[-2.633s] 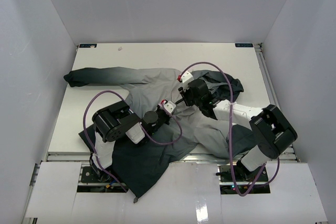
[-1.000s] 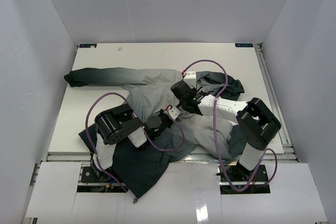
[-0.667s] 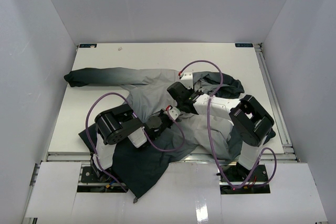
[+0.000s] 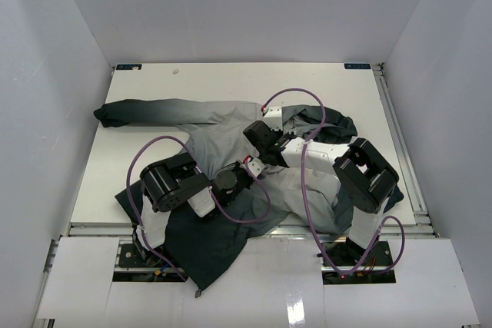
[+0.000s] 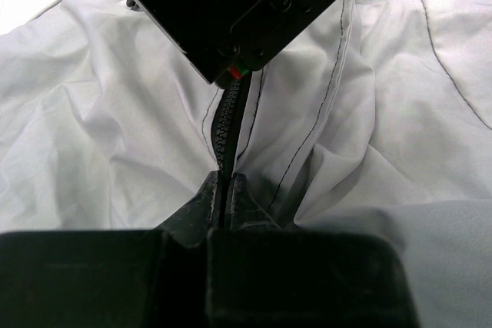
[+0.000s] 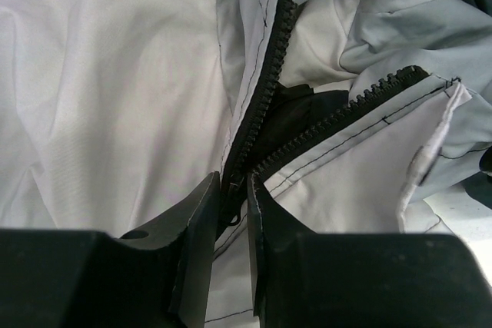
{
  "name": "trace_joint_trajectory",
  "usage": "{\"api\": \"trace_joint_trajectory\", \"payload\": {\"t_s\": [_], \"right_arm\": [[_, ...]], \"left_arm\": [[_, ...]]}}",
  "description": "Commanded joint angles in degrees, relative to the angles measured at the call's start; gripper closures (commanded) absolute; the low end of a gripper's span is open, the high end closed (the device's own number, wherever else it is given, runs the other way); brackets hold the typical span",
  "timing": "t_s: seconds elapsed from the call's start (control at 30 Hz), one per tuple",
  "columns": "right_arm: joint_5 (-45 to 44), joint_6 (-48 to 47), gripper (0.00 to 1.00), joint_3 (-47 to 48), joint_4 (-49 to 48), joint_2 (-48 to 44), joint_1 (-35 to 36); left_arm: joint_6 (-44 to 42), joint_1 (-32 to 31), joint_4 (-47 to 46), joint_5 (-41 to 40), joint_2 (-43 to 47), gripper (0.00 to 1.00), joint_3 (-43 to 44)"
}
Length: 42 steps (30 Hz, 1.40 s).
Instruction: Zip up the jacket
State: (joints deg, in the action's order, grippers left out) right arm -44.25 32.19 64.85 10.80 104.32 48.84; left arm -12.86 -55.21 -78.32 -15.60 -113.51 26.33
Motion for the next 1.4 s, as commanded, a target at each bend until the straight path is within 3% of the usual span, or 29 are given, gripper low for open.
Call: {"api": "trace_joint_trajectory", "payload": {"t_s": [0.0,0.37,0.5,0.73,0.93,1.2,1.37], "right_arm": [[-2.82,0.32,0.78,-1.10,0.32,-2.73,0.20],[-1.58,-7.40,0.85,-1.66,-1.66,-3.35,0.20],[-0.01,-13.30,0.79,-1.52,-2.86,-3.54,0.12],[4.47,-23.86,0.79,-1.62,-5.61,-3.05,0.03],[7.20,-27.92,0.79,-3.50,-8.68,-4.65,-0.32],[11.80,-34.89,0.71,-4.99,-10.15,-7.12,-1.03],[14.83,-37.25,0.74,-5.17,-11.94,-7.55,-1.79]], "left_arm": [[-0.20,-0.60,-12.42,-0.66,-1.06,1.00,-0.75],[-0.76,-0.87,-12.30,-1.10,-0.37,1.00,-1.03],[-0.94,-0.87,-12.39,-1.19,0.00,1.00,-1.36],[-1.02,-0.87,-12.72,-1.34,-0.14,1.00,-1.70],[-1.11,-0.87,-12.87,-1.45,0.17,1.00,-2.02],[-1.29,-0.87,-12.83,-1.45,0.39,1.00,-2.15],[-1.29,-0.87,-12.91,-1.45,0.30,1.00,-2.24]]}}
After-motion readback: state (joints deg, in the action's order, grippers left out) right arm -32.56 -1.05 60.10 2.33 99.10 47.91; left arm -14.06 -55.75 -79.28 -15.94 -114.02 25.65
